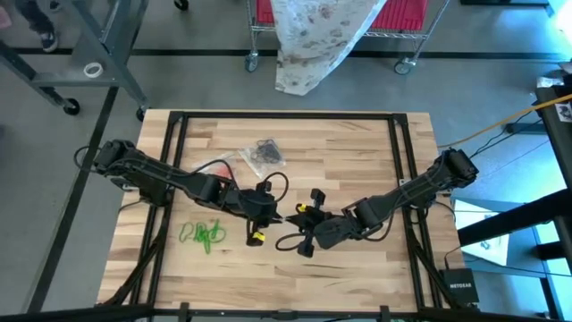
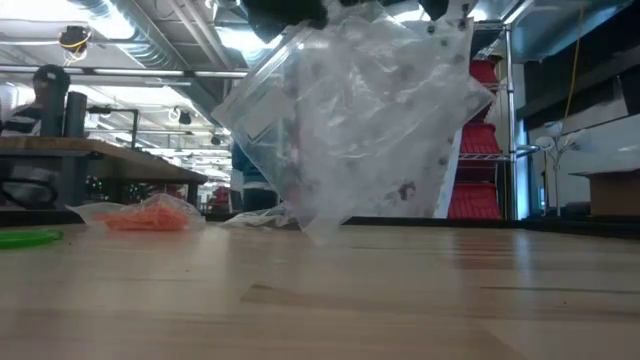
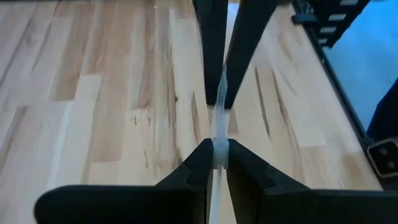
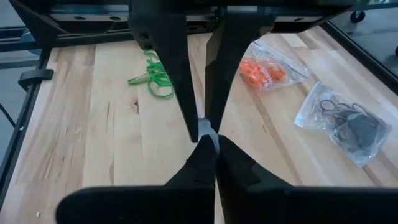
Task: Sort rubber bands
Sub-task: Open the transparent zip bag
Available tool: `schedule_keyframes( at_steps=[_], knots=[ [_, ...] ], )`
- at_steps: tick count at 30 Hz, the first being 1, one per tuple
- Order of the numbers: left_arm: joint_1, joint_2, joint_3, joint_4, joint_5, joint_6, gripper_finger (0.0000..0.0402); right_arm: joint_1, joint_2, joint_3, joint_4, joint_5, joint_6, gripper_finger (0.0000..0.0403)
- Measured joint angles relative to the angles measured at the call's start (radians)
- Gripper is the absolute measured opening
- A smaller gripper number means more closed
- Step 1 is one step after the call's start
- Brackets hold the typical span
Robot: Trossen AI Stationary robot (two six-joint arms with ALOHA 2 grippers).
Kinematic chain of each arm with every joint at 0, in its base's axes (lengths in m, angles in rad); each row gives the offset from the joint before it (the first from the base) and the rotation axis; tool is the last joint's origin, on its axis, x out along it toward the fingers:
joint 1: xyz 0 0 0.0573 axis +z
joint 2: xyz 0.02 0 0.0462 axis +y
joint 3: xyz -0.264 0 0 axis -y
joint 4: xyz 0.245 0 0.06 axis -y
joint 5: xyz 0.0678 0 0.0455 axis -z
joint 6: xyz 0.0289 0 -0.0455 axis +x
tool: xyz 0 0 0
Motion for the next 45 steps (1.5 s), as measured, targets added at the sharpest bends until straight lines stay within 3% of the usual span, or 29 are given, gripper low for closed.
schedule_keyframes(
  at_steps=[21, 30, 40, 45],
  knots=[
    [0.000, 0.000, 0.000, -0.413, 0.003, -0.073, 0.0031, 0.000, -0.023, 0.000, -0.041, -0.029, 0.000, 0.0000],
    [0.001, 0.002, 0.020, -0.383, 0.003, -0.078, 0.0033, 0.000, -0.024, 0.000, -0.045, -0.040, -0.007, 0.0000],
    [0.012, -0.091, 0.105, -0.387, -0.001, -0.126, 0.0124, -0.007, -0.024, 0.000, -0.048, -0.040, -0.154, 0.0000],
    [0.008, -0.186, 0.051, -0.350, -0.087, -0.135, 0.0157, -0.007, 0.005, 0.002, -0.036, -0.040, -0.367, 0.0000]
  ],
)
